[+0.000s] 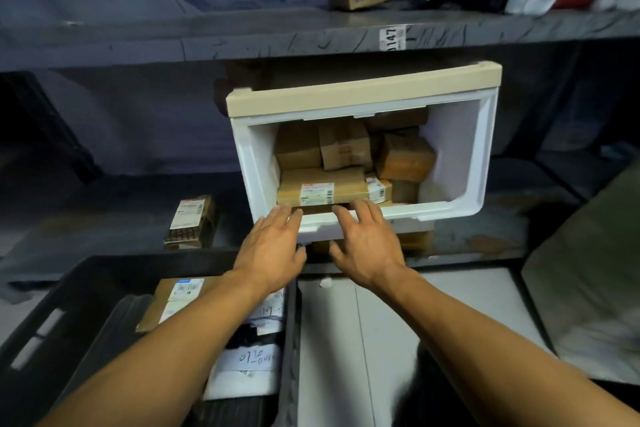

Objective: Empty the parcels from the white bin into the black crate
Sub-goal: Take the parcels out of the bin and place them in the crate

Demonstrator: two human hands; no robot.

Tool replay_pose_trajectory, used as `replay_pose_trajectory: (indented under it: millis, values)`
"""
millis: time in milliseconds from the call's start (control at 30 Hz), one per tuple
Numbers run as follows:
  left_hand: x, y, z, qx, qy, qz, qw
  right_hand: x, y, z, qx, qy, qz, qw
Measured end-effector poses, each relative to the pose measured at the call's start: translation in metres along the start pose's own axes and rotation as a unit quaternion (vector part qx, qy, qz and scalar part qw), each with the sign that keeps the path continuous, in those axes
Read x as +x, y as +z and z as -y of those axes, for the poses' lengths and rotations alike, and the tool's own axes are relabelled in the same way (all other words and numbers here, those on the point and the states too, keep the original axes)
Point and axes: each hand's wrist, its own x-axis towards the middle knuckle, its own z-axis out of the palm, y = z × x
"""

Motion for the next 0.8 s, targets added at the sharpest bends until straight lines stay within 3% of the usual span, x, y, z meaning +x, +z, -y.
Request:
replay_pose_trajectory:
  millis: [233,467,800]
  values:
    - [0.075,0.006,-0.023,-0.023,-0.018,-0.031,0.999,0.044,-0.002,-0.049,0.027,0.038,-0.026,0.999]
    - [0.134,0.015,-0.028,-0.066,-0.041,-0.06,0.995,0.109,0.012,-0.081,0.142,0.088,-0.044,0.985]
    - [0.207,0.022,-0.022,-0.225,-0.172,-0.065,0.957,0.198,0.022,-0.088,0.303,0.144,-0.091,0.938]
